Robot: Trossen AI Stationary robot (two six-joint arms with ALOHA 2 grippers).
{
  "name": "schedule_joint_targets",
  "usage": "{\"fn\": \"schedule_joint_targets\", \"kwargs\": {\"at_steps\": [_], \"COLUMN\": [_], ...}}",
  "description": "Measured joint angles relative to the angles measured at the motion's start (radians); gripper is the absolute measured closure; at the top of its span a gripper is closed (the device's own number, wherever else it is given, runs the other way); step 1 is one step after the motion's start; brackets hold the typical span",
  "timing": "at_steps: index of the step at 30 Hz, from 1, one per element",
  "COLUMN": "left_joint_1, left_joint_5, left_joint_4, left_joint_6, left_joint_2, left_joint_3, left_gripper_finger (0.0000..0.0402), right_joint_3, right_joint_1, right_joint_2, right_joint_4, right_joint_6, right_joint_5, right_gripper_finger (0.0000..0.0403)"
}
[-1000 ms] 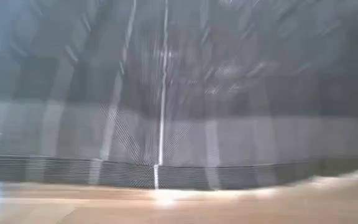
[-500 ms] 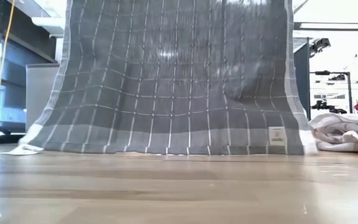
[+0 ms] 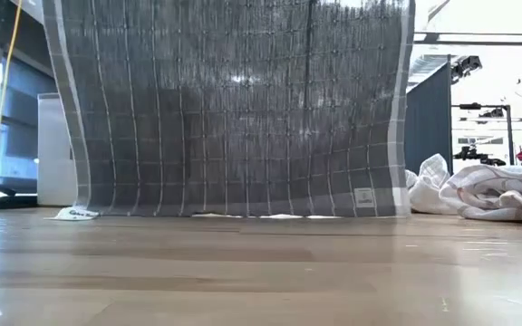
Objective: Fold towel
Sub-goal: Fold the gray towel
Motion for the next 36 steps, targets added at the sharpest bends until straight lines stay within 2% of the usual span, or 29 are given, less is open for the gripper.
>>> {"fn": "schedule_joint_targets", "kwargs": {"at_steps": [6, 13, 16, 19, 25, 28, 31, 33, 36], "left_joint_1": [-0.079, -0.253, -0.298, -0.322, -0.326, -0.294, -0.220, -0.156, -0.042], "left_joint_5": [-0.023, -0.162, -0.265, -0.373, -0.538, -0.633, -0.720, -0.724, -0.642], "left_joint_4": [0.046, 0.060, 0.073, 0.073, 0.076, 0.064, -0.055, -0.188, -0.384], "left_joint_6": [0.036, 0.230, 0.326, 0.402, 0.461, 0.448, 0.336, 0.223, 0.055], "left_joint_2": [0.092, 0.183, 0.223, 0.244, 0.239, 0.216, 0.189, 0.179, 0.175], "left_joint_3": [0.072, 0.240, 0.298, 0.348, 0.417, 0.427, 0.428, 0.428, 0.427], "left_gripper_finger": [0.0401, 0.0401, 0.0401, 0.0401, 0.0401, 0.0401, 0.0401, 0.0401, 0.0401], "right_joint_3": [0.000, 0.000, 0.000, 0.011, 0.075, 0.099, 0.090, 0.078, 0.075], "right_joint_1": [0.075, 0.193, 0.228, 0.255, 0.273, 0.260, 0.224, 0.199, 0.170], "right_joint_2": [0.067, 0.091, 0.092, 0.092, 0.091, 0.091, 0.078, 0.064, 0.040], "right_joint_4": [0.126, 0.315, 0.368, 0.401, 0.394, 0.332, 0.187, 0.015, -0.305], "right_joint_6": [0.007, -0.163, -0.247, -0.333, -0.446, -0.459, -0.358, -0.203, 0.105], "right_joint_5": [-0.046, -0.018, 0.039, 0.142, 0.371, 0.541, 0.693, 0.720, 0.720], "right_gripper_finger": [0.0403, 0.0403, 0.0403, 0.0403, 0.0403, 0.0403, 0.0403, 0.0403, 0.0403]}}
